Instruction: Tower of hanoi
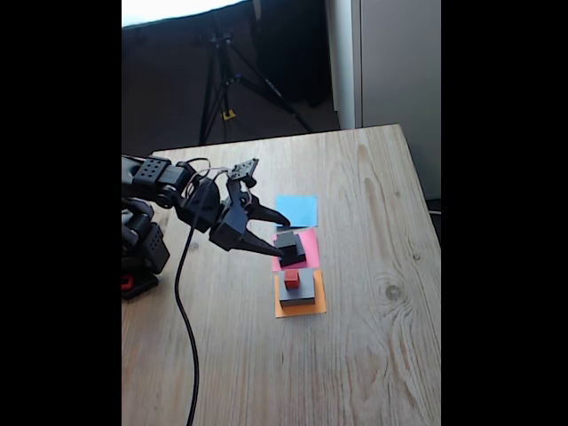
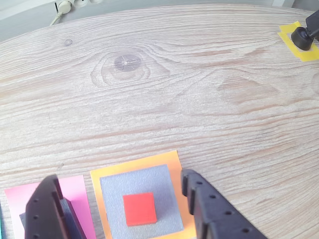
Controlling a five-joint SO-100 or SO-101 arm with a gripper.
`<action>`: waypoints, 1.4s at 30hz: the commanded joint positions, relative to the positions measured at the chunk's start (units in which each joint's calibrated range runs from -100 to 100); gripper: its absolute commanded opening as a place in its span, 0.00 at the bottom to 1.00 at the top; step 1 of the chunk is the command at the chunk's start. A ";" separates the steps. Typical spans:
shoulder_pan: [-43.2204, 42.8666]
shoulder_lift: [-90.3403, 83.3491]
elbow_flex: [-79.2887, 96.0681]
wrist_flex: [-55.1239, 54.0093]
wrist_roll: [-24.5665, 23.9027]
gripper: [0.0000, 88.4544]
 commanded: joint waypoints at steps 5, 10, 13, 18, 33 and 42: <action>1.82 -0.16 13.33 -25.71 0.69 0.32; 1.99 2.57 14.51 -28.70 0.69 0.32; 1.82 5.14 16.51 -33.80 0.69 0.32; 2.41 10.52 19.87 -43.84 0.69 0.31; 2.57 23.69 24.78 -63.91 0.69 0.30; 2.41 30.43 27.51 -73.38 0.69 0.30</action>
